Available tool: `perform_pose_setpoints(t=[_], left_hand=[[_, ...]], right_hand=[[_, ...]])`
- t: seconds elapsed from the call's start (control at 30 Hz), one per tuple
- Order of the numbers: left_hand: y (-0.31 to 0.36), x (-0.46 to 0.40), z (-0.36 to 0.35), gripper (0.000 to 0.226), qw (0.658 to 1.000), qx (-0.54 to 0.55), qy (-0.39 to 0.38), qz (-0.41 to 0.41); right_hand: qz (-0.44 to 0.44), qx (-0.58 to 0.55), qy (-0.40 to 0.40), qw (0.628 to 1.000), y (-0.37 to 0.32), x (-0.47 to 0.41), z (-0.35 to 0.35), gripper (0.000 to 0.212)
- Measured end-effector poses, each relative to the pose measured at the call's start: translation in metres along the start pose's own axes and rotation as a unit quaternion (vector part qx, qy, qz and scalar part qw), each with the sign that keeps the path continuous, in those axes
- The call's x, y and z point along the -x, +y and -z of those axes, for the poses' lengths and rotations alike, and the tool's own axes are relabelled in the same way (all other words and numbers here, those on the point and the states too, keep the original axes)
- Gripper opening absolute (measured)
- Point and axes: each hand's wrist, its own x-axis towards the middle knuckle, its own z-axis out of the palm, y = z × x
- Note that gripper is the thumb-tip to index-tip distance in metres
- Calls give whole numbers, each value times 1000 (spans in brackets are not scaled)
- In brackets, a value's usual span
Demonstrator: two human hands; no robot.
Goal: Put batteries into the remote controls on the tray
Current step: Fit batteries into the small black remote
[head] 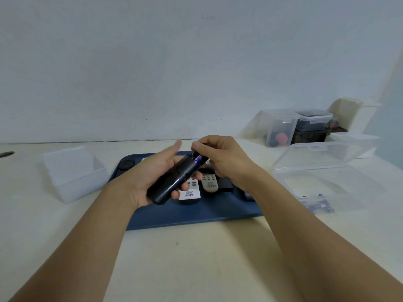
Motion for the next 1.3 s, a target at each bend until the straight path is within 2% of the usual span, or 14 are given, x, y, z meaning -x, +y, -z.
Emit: perform_pose_setpoints(t=[0.1, 0.17, 0.2, 0.23, 0.33, 0.37, 0.43, 0.5, 0.53, 0.6, 0.67, 1.1, 1.3], left_hand=[[5, 3, 10, 91, 985, 169, 32, -8], [8, 3, 17, 88, 955, 288, 54, -56], [7, 2, 17, 81, 944, 313, 57, -83], [5, -1, 15, 71, 946, 296, 69, -116], [-5, -13, -8, 36, 965, 122, 135, -187], [-8, -16, -15, 33, 965, 109, 148, -189], [-9, -17, -21, 40, 959, 157, 153, -181], [-7, -17, -19, 47, 951, 225, 125, -169], [-6, -16, -17, 48, 950, 243, 114, -160], [-7, -16, -18, 50, 949, 262, 97, -144], [-7, -13, -23, 50, 950, 271, 79, -131], [-7, -12, -29, 47, 942, 309, 65, -114], [-10, -18, -22, 47, 934, 335, 55, -107]], right_hand=[[-8, -29, 45, 999, 2, -3, 0, 23], [-53, -73, 61, 994, 5, -6, 1, 27], [-77, -92, 45, 992, 5, -5, 0, 27], [-99, -110, 14, 989, 7, -3, -3, 25], [-129, -118, -78, 982, 10, 7, -22, 25], [-112, -90, -68, 987, 10, 8, -29, 31], [-19, -5, 43, 999, 8, 7, -33, 45], [126, 69, 184, 972, 4, 8, -27, 28], [189, 80, 196, 959, 0, 11, -25, 19], [260, 123, 132, 949, -4, 20, -27, 18], [282, 173, 82, 940, 2, 21, -33, 18], [369, 231, 156, 887, 15, 14, -41, 11], [389, 290, 151, 861, 17, 9, -43, 5]])
